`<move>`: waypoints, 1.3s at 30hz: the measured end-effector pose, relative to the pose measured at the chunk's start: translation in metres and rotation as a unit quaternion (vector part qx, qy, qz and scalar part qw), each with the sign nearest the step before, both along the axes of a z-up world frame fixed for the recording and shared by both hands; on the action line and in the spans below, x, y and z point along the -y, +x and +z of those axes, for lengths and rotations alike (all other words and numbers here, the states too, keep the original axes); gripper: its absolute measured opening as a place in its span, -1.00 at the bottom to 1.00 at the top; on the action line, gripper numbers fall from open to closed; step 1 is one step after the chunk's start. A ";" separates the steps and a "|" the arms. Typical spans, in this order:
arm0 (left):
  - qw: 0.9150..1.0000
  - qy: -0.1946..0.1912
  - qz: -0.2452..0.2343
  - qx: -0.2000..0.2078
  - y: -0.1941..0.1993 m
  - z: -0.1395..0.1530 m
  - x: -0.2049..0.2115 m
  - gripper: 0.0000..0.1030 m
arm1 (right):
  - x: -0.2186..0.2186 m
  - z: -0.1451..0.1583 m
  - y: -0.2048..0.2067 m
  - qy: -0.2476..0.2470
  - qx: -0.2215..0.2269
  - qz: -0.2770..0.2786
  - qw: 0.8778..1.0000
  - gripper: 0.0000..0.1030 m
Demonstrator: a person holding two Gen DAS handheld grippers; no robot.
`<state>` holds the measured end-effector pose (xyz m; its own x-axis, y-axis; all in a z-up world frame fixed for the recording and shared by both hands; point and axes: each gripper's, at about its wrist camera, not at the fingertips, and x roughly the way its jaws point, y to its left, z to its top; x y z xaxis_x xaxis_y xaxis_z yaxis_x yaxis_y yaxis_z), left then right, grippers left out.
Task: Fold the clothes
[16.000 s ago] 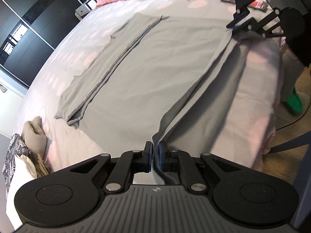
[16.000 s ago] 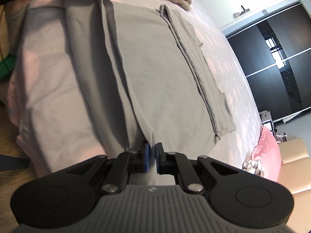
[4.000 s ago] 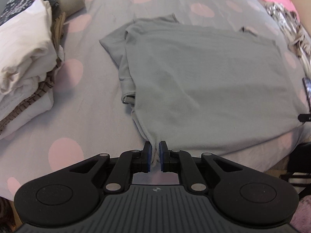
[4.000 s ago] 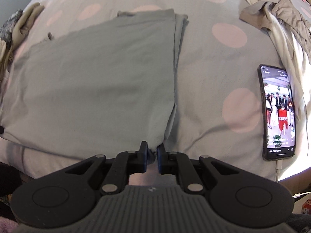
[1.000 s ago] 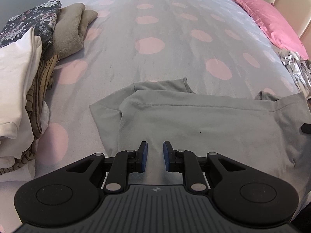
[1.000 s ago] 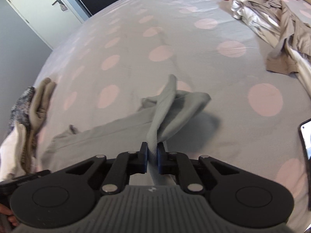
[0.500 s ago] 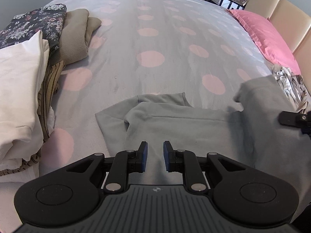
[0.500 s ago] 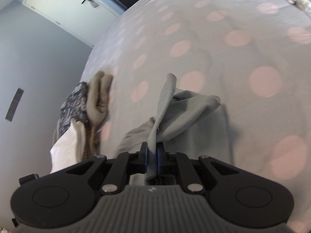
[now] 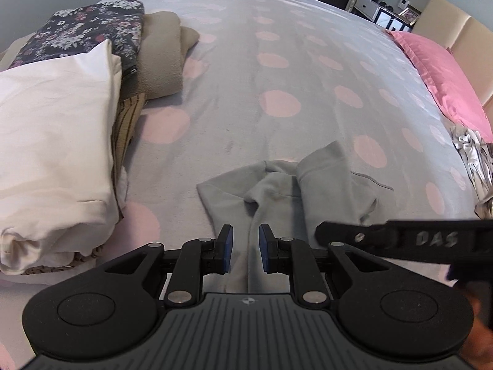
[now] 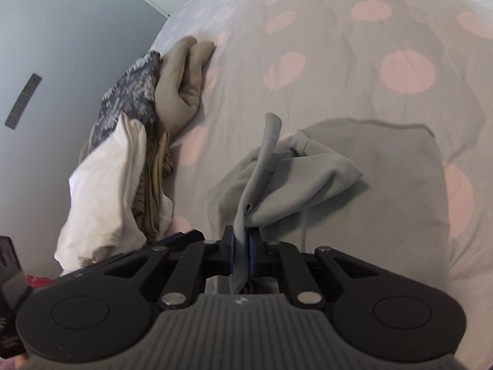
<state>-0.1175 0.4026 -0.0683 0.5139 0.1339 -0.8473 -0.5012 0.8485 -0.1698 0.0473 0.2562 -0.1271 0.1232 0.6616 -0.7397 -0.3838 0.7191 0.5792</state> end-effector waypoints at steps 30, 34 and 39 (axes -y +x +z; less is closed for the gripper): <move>0.991 0.002 -0.127 0.033 0.015 0.018 0.064 -0.70 | 0.089 0.000 -0.083 -0.051 0.123 0.052 0.990 -0.68; 0.991 -0.008 -0.133 -0.002 0.012 0.015 0.062 -0.70 | 0.068 0.004 -0.106 -0.030 0.140 0.103 0.984 -0.68; 0.993 -0.013 -0.114 -0.029 -0.002 0.008 0.049 -0.70 | 0.048 -0.003 -0.127 -0.034 0.134 0.162 0.977 -0.68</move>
<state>-0.1193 0.3540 -0.0599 0.4785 -0.0024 -0.8781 -0.3053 0.9372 -0.1689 -0.0797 0.2080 -0.1298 0.1105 0.6483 -0.7533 -0.7293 0.5679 0.3817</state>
